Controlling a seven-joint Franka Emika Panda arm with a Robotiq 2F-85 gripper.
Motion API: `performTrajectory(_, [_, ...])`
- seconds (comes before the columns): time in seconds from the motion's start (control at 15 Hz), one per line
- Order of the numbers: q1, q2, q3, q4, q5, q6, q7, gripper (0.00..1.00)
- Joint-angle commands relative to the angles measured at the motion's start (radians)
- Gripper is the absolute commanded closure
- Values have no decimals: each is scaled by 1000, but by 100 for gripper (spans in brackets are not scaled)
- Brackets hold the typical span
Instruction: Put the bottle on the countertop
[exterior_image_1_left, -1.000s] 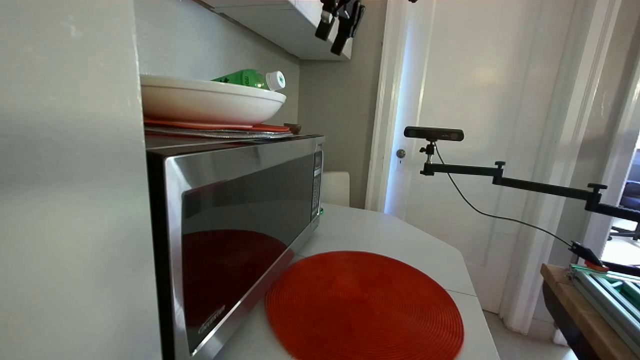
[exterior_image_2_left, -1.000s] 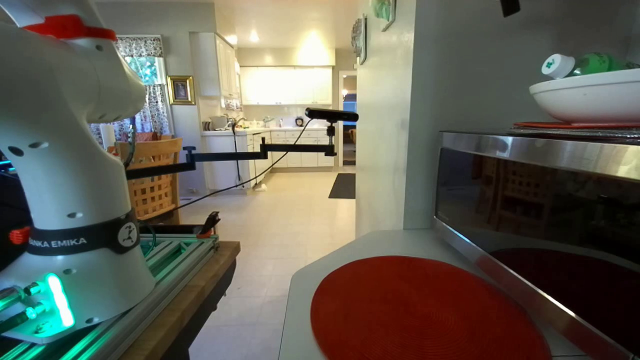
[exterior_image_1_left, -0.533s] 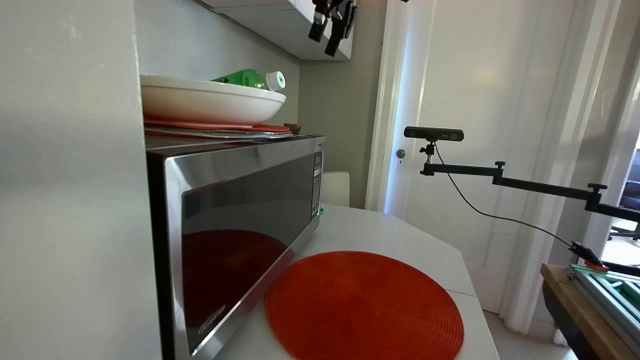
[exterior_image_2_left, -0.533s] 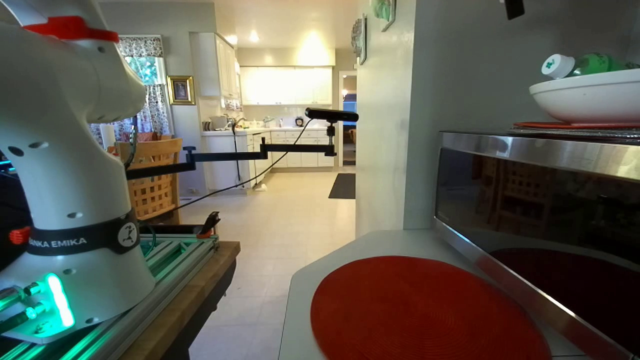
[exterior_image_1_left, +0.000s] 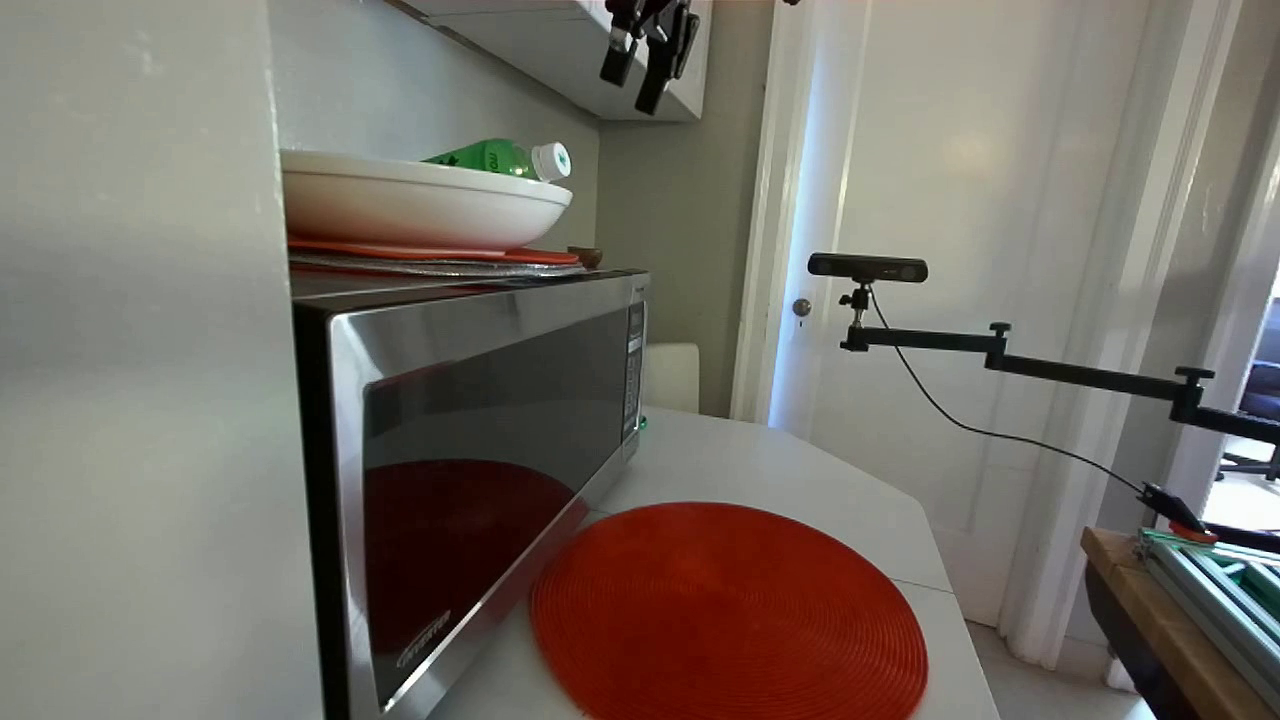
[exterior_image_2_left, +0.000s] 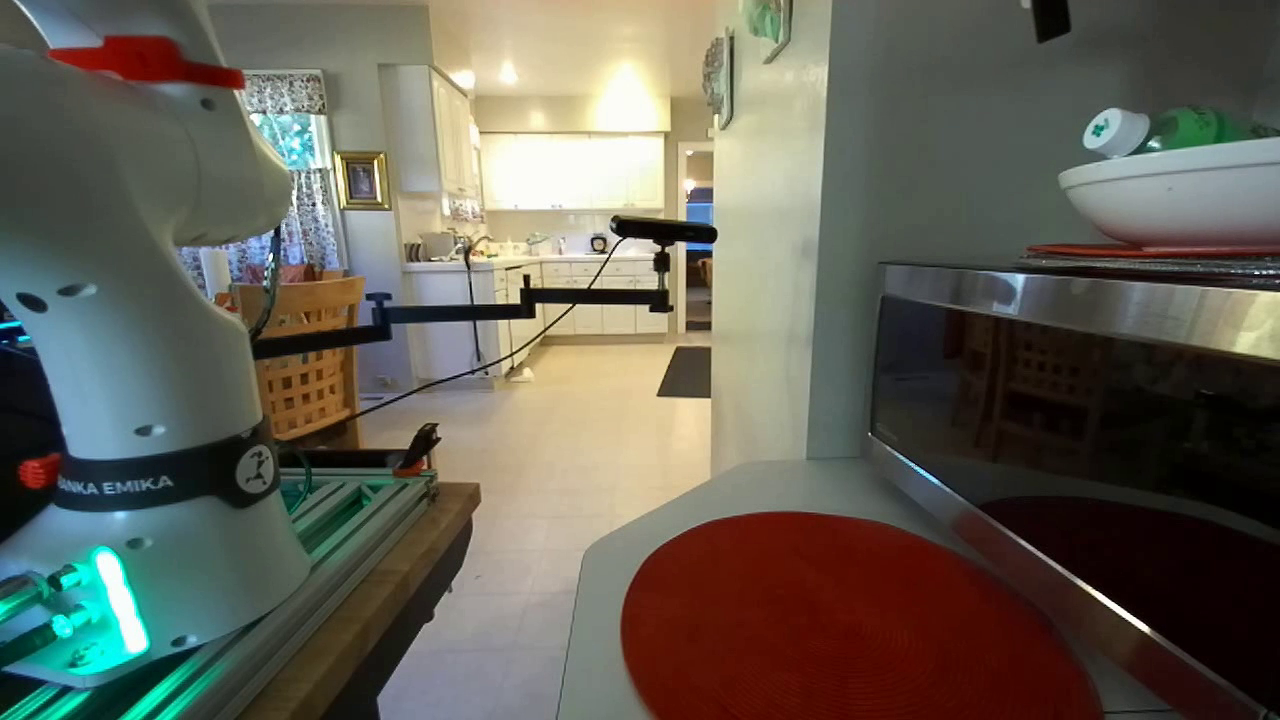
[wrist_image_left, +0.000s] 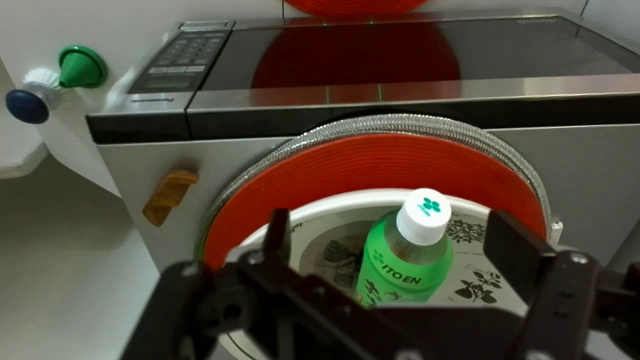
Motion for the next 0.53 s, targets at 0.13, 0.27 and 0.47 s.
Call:
performTrajectory(0.13, [-8,33,12,30,-2,-10,2,0])
performTrajectory(0.27, [-8,32,12,30,-2,-10,2,0])
performTrajectory(0.47, [-8,35,11,24,-12,0,3,0])
